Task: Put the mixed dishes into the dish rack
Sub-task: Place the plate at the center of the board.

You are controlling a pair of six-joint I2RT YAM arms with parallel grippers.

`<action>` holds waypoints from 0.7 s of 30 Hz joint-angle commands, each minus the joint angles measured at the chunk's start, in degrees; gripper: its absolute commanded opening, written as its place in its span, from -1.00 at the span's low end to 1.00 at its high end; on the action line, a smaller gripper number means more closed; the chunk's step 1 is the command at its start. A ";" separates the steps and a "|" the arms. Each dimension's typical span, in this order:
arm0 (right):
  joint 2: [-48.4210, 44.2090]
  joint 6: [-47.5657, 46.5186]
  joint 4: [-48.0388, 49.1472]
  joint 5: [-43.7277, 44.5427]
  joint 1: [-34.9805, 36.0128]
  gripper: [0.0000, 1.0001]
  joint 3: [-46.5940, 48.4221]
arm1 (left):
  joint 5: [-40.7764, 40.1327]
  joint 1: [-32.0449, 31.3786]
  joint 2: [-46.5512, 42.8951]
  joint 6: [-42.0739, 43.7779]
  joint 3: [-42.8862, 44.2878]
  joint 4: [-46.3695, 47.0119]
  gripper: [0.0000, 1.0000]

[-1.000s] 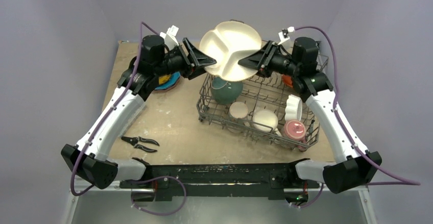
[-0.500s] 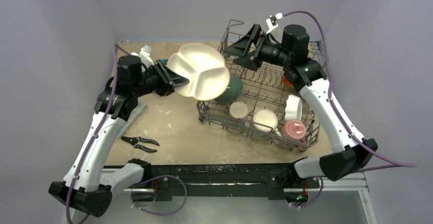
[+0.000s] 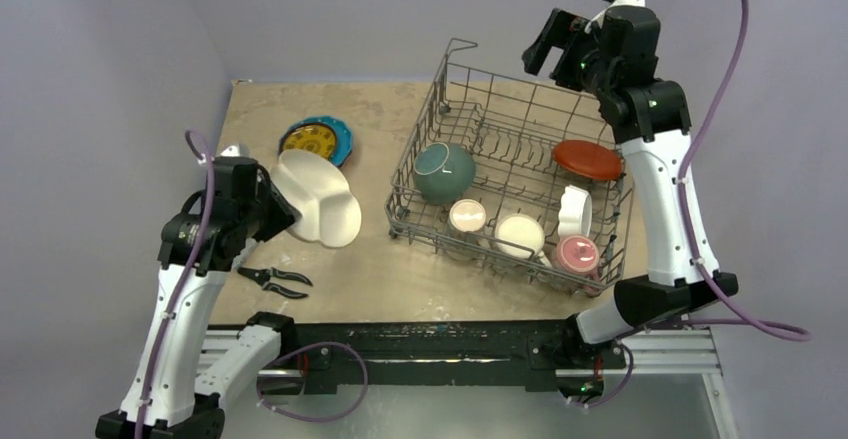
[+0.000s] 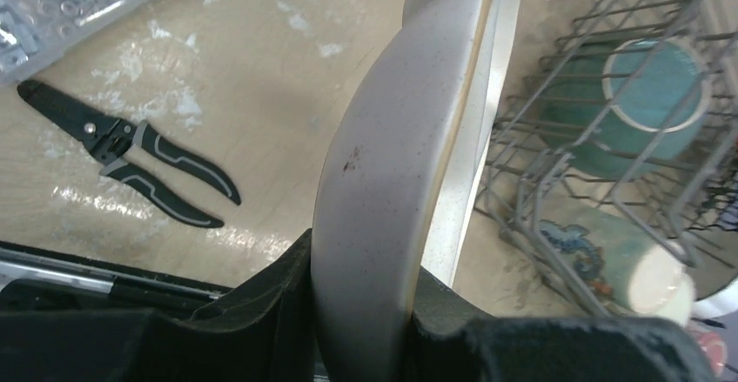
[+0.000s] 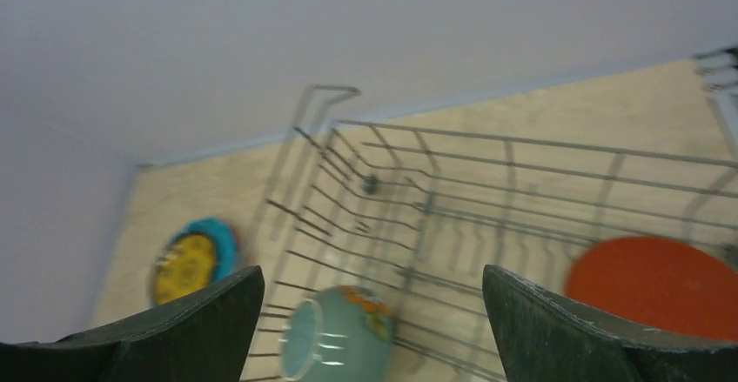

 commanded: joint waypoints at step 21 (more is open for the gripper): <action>9.29 -32.54 -5.02 46.24 7.50 0.96 -28.33 | 10.65 3.16 15.13 13.95 -15.34 29.35 -1.00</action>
